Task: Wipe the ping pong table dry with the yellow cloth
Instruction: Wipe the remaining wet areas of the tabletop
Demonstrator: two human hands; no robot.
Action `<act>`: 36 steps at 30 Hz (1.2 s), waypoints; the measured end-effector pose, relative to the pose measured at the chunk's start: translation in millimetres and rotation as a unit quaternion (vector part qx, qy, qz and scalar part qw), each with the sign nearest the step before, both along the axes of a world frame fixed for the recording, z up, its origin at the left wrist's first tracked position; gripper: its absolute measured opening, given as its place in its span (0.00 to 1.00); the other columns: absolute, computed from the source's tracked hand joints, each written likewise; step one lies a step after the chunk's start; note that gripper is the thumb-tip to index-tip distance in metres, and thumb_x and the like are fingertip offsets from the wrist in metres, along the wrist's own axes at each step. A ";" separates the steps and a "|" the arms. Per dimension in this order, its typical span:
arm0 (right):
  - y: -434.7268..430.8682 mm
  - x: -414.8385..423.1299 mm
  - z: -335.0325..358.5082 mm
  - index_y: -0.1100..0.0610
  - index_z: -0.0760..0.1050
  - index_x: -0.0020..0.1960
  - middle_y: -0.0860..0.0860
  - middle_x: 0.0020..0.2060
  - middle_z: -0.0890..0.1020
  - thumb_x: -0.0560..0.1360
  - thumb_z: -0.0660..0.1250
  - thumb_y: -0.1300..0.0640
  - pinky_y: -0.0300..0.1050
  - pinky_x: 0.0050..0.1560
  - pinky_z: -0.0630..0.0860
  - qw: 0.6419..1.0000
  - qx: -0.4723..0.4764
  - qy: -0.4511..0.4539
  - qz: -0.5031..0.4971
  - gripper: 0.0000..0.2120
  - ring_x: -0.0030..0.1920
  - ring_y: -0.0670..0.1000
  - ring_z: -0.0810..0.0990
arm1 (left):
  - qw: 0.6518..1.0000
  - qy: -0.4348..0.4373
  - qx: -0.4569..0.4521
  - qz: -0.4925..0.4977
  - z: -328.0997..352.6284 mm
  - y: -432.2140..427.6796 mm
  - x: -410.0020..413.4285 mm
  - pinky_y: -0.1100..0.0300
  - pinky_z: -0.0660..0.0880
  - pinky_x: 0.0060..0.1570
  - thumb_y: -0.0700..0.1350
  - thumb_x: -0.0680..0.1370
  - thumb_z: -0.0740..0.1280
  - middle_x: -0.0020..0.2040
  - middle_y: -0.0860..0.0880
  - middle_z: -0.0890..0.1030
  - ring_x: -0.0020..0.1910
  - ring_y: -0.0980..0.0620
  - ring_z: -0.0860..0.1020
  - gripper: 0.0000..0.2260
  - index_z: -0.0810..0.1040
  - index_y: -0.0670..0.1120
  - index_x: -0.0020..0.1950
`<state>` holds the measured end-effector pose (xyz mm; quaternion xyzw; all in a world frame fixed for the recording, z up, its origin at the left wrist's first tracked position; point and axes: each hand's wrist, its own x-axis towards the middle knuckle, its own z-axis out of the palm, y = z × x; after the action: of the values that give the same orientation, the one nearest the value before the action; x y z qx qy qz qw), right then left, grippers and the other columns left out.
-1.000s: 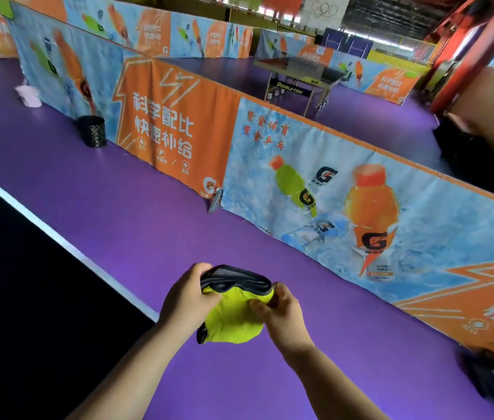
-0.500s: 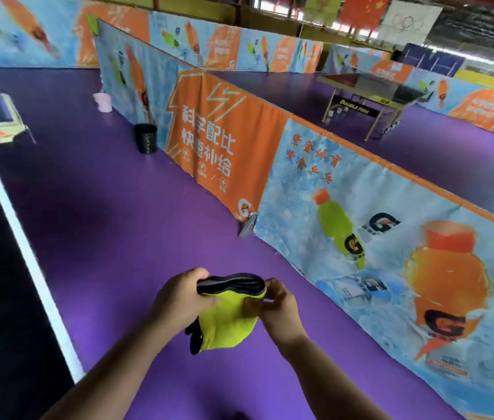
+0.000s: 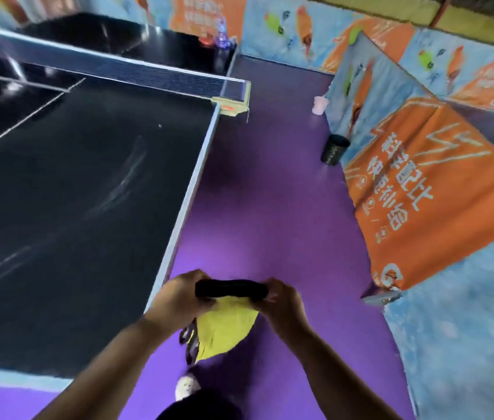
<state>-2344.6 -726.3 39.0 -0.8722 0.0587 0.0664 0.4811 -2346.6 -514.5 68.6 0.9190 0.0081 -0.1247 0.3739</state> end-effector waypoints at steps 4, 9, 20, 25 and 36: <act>29.2 57.2 3.3 0.48 0.68 0.29 0.39 0.22 0.71 0.60 0.68 0.50 0.34 0.30 0.62 0.996 -0.024 -0.004 0.086 0.08 0.26 0.37 0.69 | 0.997 0.013 -0.036 0.062 -8.2 29.6 32.5 0.60 0.73 0.35 0.46 0.64 0.67 0.35 0.53 0.78 0.36 0.51 0.77 0.09 0.75 0.55 0.43; 77.7 138.1 12.0 0.46 0.71 0.33 0.40 0.23 0.73 0.61 0.68 0.50 0.36 0.33 0.67 0.987 -0.041 -0.024 0.151 0.06 0.27 0.39 0.71 | 0.989 -0.002 -0.041 0.145 -8.9 70.8 85.6 0.66 0.70 0.31 0.38 0.67 0.66 0.35 0.54 0.79 0.34 0.58 0.77 0.13 0.74 0.57 0.42; 261.4 235.4 33.3 0.49 0.77 0.41 0.45 0.33 0.79 0.69 0.73 0.61 0.36 0.34 0.71 0.935 0.025 0.048 0.350 0.09 0.34 0.44 0.75 | 0.901 -0.087 0.035 0.424 22.3 201.1 94.3 0.57 0.73 0.38 0.42 0.67 0.71 0.35 0.53 0.79 0.38 0.50 0.77 0.10 0.77 0.52 0.46; 343.3 238.7 22.7 0.47 0.76 0.40 0.44 0.32 0.78 0.70 0.70 0.64 0.35 0.34 0.69 0.870 0.025 0.042 0.490 0.12 0.31 0.40 0.73 | 0.816 -0.091 0.049 0.568 18.5 216.1 57.9 0.58 0.70 0.29 0.44 0.68 0.71 0.32 0.52 0.77 0.33 0.51 0.76 0.06 0.76 0.52 0.40; 363.8 307.5 -49.6 0.62 0.78 0.42 0.58 0.38 0.79 0.70 0.61 0.65 0.45 0.36 0.68 0.613 -0.218 -0.012 0.759 0.07 0.37 0.52 0.72 | 0.777 0.120 0.028 0.617 -58.8 124.2 111.3 0.64 0.68 0.36 0.48 0.68 0.68 0.39 0.58 0.73 0.42 0.54 0.75 0.11 0.74 0.54 0.49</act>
<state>-2037.1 -362.4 -10.6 -0.6847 -0.6175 0.3832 0.0549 -2235.3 -390.4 9.7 0.7051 0.6215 0.0240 0.3407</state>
